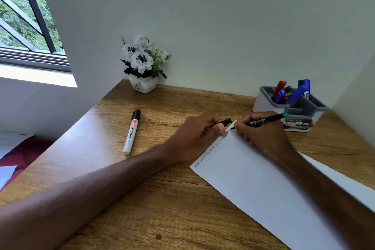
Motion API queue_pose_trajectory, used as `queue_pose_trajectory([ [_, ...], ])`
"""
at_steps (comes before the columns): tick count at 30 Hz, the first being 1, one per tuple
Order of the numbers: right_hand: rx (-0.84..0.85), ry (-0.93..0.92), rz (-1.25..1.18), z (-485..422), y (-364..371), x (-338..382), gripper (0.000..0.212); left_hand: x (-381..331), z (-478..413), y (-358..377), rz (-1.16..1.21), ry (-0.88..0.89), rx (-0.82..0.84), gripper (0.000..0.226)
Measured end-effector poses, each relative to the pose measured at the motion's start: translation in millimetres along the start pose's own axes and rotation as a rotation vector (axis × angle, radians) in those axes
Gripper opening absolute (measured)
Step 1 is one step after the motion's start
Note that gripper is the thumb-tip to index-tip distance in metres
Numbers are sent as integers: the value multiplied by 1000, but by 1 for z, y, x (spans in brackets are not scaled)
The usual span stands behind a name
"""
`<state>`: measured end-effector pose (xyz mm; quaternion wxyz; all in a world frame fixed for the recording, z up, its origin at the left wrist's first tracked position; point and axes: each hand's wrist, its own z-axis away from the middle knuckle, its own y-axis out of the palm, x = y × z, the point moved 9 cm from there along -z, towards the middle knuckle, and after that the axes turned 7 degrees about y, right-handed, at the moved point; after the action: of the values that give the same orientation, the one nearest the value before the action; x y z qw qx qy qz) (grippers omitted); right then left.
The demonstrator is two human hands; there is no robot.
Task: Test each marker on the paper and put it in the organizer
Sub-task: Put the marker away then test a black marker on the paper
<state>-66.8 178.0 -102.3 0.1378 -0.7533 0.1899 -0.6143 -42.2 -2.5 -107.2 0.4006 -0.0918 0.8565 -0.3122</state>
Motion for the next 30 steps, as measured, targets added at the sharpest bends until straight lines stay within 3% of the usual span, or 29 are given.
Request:
queue_pose_trajectory([
  [30,-29,11,0,-2,-5,-4,13,2,-1,2,-30,-6,8,23],
])
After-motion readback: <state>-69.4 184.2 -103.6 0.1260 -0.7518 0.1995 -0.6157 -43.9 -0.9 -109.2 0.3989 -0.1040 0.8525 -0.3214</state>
